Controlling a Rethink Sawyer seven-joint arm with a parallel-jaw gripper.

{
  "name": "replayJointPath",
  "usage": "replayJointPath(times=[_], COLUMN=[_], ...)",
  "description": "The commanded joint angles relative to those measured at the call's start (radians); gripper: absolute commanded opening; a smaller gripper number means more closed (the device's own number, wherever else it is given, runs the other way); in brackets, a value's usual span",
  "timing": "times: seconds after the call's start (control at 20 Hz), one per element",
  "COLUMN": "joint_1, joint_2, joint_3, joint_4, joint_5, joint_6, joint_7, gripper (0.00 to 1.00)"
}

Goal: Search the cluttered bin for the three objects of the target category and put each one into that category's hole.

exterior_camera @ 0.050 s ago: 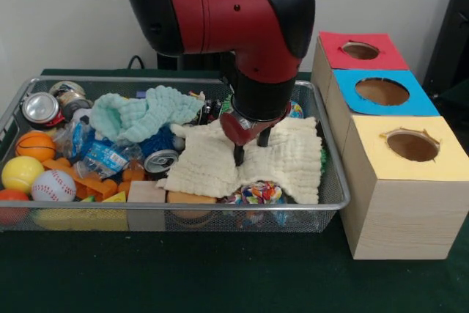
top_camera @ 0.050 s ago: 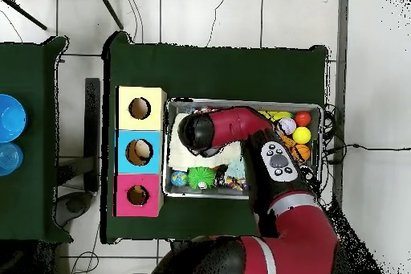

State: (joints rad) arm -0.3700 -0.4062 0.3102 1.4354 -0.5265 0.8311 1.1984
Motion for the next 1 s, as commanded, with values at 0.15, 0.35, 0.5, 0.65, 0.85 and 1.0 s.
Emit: replayJointPath(times=[0.15,0.35,0.5,0.65,0.85,1.0], joint_1=[0.023,0.025,0.024,0.02,0.014,-0.042], joint_2=[0.106,0.103,0.098,0.096,0.069,-0.039], joint_3=[-0.045,-0.046,-0.047,-0.041,-0.036,-0.012], joint_4=[-0.097,-0.092,-0.084,-0.074,-0.053,0.032], joint_5=[-0.082,-0.081,-0.079,-0.069,-0.068,-0.044], joint_6=[0.057,0.057,0.049,0.046,0.038,0.057], joint_7=[-0.007,-0.011,-0.01,-0.012,-0.026,-0.099], gripper=[1.0,0.0,0.0,0.0,0.0,0.0])
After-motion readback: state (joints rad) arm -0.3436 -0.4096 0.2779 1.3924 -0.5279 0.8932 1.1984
